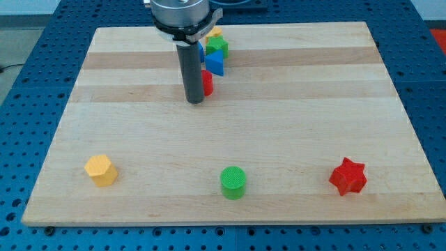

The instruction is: Slide the red circle at the bottom of the green star

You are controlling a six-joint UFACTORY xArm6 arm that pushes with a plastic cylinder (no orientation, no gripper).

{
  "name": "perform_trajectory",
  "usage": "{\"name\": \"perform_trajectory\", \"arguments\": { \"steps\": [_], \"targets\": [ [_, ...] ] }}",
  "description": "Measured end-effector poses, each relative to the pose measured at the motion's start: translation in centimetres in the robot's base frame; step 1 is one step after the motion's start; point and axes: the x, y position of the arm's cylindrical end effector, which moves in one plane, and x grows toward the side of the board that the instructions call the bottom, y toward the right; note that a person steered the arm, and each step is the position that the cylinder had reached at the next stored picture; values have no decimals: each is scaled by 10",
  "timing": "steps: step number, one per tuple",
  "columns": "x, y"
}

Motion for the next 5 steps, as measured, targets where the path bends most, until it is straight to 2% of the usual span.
{"name": "perform_trajectory", "arguments": {
  "steps": [3, 4, 5],
  "targets": [
    [-60, 13],
    [-55, 15],
    [-11, -3]
  ]
}}
